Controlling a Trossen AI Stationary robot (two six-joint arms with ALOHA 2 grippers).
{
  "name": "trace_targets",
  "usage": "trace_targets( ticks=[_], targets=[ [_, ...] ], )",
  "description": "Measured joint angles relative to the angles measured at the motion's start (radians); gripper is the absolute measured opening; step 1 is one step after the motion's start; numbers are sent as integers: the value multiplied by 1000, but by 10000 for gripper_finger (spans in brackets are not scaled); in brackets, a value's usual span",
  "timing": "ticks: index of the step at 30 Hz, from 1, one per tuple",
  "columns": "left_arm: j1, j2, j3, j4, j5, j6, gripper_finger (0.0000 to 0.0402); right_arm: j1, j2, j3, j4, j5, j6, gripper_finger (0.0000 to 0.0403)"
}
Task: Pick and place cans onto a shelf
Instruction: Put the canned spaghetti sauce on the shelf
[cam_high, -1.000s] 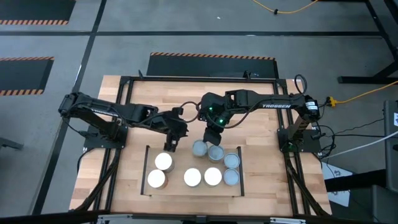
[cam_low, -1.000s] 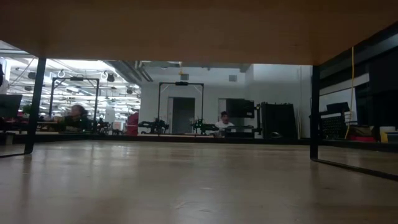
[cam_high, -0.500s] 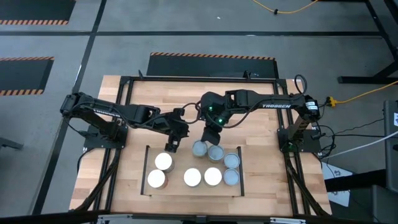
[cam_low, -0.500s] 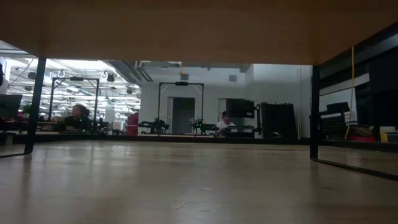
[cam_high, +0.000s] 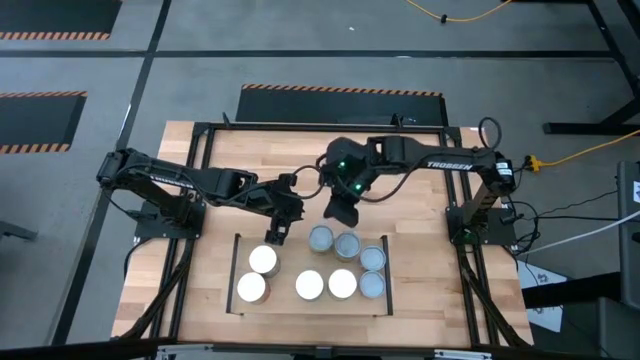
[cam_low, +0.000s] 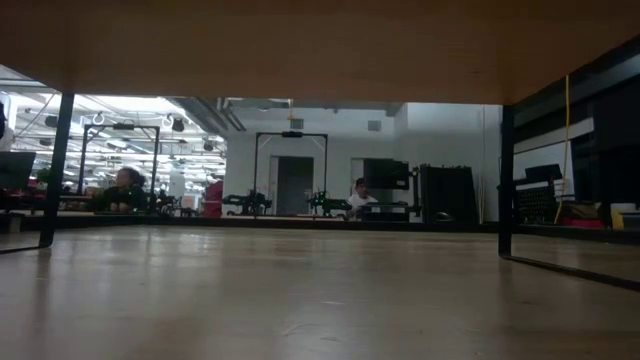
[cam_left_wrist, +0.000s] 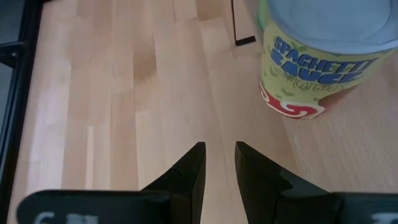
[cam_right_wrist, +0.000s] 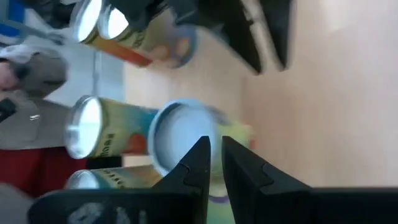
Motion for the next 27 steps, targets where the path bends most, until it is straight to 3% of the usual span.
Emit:
trace_targets(
  ticks=[5,9,17,23,27],
  targets=[
    [0,0,0,-2,0,0,80,-6,-1,52,-122,180,-130,45],
    [0,0,0,-7,0,0,80,-5,-1,1,-147,291,-161,45],
    [0,0,0,-8,0,0,80,1,2,-156,-66,270,-155,45],
    [0,0,0,-8,-1,-1,80,3,2,-217,78,112,-155,45],
    [0,0,0,-8,-1,-1,80,3,2,-232,140,68,-155,45]
  ],
)
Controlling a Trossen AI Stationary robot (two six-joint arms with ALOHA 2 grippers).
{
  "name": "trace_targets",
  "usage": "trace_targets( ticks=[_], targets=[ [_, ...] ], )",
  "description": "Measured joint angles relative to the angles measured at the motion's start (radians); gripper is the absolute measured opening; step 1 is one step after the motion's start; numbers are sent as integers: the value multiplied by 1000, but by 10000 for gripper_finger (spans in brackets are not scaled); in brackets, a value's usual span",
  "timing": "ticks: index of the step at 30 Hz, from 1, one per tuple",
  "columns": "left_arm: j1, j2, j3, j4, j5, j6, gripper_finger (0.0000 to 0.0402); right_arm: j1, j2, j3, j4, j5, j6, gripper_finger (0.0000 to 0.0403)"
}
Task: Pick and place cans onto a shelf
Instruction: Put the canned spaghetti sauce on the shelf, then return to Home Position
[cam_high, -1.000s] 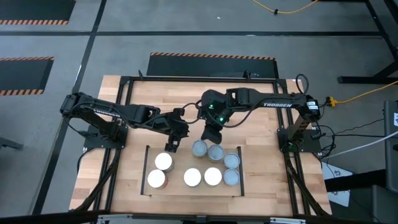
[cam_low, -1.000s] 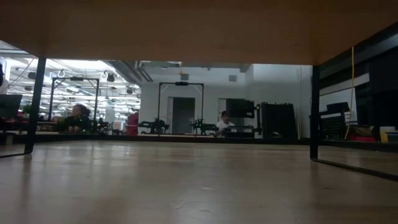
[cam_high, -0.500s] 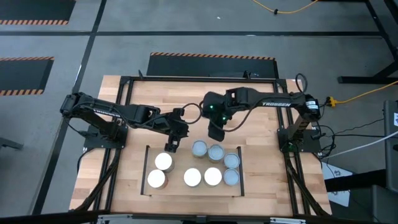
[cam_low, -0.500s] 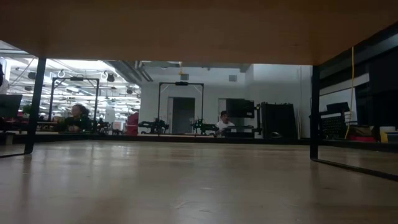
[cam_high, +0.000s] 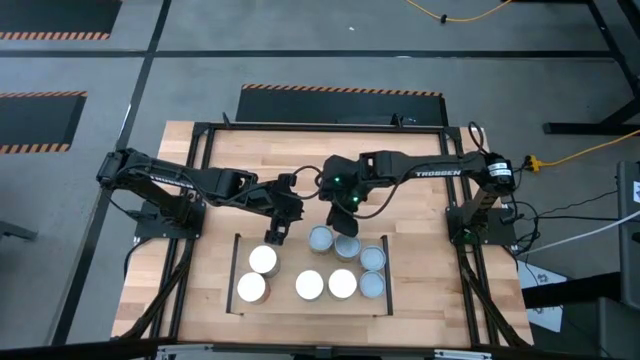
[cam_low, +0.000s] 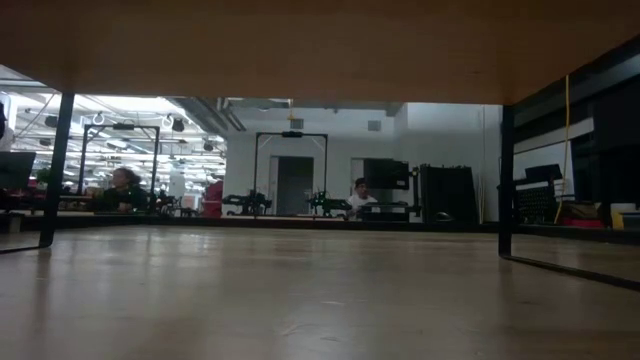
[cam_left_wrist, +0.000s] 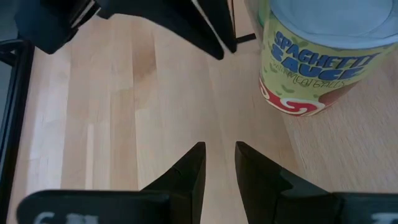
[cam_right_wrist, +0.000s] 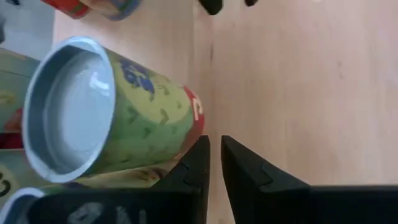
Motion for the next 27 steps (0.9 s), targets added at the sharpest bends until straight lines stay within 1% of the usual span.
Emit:
trace_targets(
  ticks=[11,21,27],
  targets=[
    [0,0,0,0,0,0,80,29,0,0,88,-122,-27,45],
    [0,0,0,0,-2,0,80,50,0,0,142,-116,-23,45],
    [0,-21,0,4,-38,0,80,47,1,83,131,-114,-28,45]
  ],
)
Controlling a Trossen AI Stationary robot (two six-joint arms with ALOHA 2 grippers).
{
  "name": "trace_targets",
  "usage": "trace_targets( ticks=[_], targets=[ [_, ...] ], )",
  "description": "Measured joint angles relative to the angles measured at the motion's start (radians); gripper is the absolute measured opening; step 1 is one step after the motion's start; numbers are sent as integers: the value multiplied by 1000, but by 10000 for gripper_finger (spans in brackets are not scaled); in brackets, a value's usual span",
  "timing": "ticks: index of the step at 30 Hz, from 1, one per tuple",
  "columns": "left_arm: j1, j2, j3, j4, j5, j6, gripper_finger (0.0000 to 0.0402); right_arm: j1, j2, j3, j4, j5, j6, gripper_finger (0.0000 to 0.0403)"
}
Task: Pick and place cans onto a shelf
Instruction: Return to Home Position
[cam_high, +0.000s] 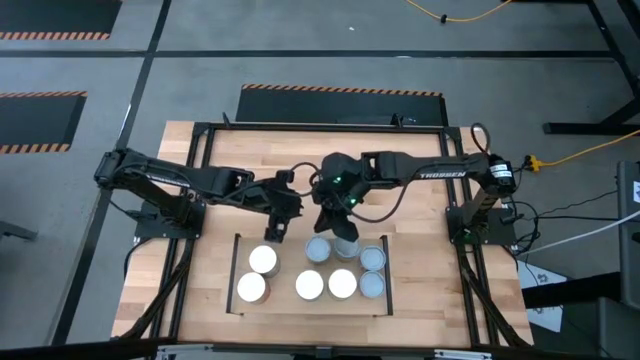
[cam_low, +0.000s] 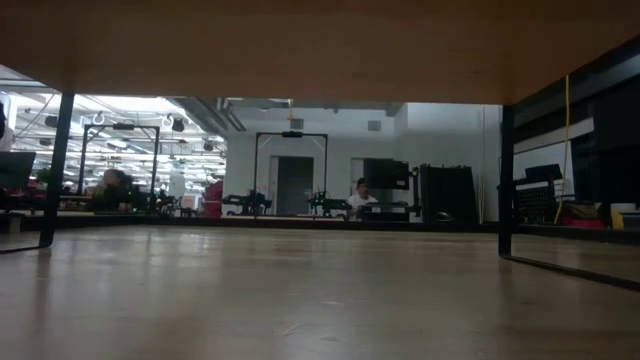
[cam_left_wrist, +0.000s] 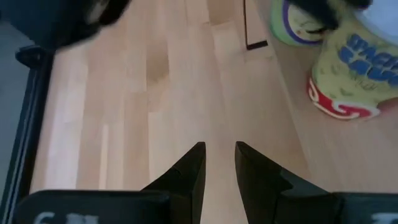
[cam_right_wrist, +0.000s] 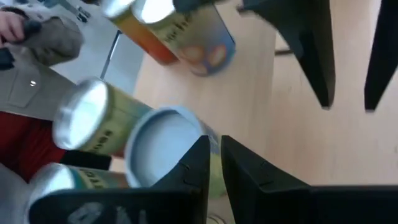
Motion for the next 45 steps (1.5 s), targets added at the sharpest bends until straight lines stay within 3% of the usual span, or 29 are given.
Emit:
trace_targets(
  ticks=[8,16,23,26,36,45],
  targets=[
    [-1,-148,0,-29,-5,0,80,0,0,219,-219,2,-110,45],
    [-3,-382,0,-101,-20,-19,80,-1,0,470,-486,120,-156,45],
    [-45,-569,-19,-167,-17,-58,80,-1,-1,617,-634,132,-189,45],
    [-65,-659,-114,-138,-16,-33,80,0,-11,631,-670,132,-209,45],
    [-81,-984,-588,203,-10,-8,80,-1,-40,621,-668,132,-212,45],
    [-81,-1212,-772,269,-9,-8,80,-1,-40,621,-668,132,-212,45]
  ],
)
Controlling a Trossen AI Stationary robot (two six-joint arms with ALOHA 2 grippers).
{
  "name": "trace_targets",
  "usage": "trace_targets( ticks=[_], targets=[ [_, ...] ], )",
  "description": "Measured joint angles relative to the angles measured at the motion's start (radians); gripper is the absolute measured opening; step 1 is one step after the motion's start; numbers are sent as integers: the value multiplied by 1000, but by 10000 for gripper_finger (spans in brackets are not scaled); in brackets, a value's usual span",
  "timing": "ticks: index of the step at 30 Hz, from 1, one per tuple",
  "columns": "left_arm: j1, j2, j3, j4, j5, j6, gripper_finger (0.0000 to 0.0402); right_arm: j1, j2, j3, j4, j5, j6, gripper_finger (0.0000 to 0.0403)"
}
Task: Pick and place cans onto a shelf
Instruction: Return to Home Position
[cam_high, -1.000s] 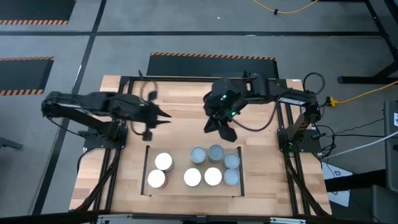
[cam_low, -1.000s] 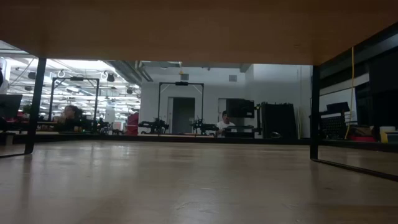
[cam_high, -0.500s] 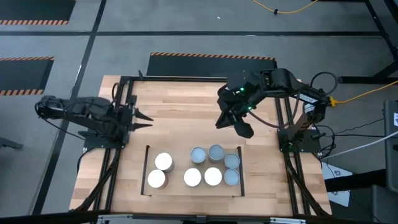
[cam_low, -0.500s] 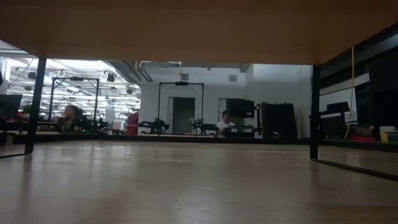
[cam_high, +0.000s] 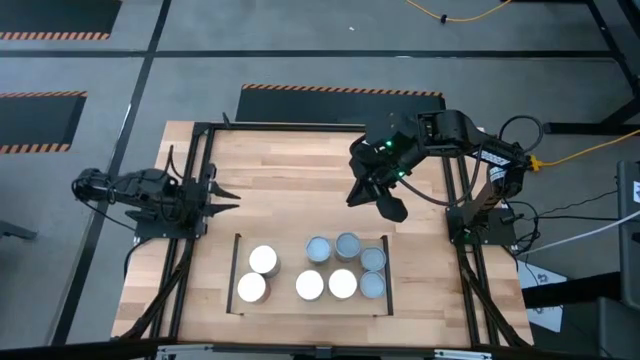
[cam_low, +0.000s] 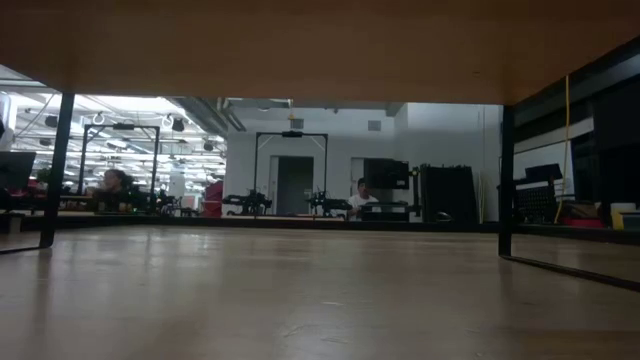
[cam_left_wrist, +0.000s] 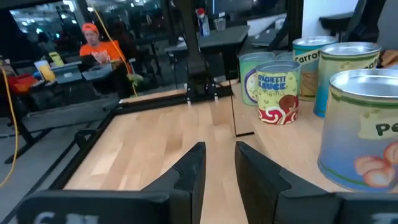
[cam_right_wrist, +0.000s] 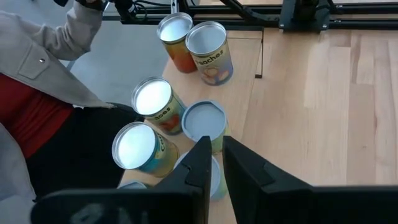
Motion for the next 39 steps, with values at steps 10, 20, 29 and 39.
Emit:
trace_targets(
  ticks=[10,20,29,39],
  targets=[
    [0,-157,-140,51,0,1,80,0,0,-1,0,0,-1,45],
    [0,-158,-248,171,-8,9,80,0,-10,-2,-4,0,-19,45],
    [0,-157,-320,266,-8,34,80,0,-99,-2,-12,1,-25,45],
    [2,-158,-399,374,-6,29,80,29,-172,-2,-54,103,-50,45]
  ],
)
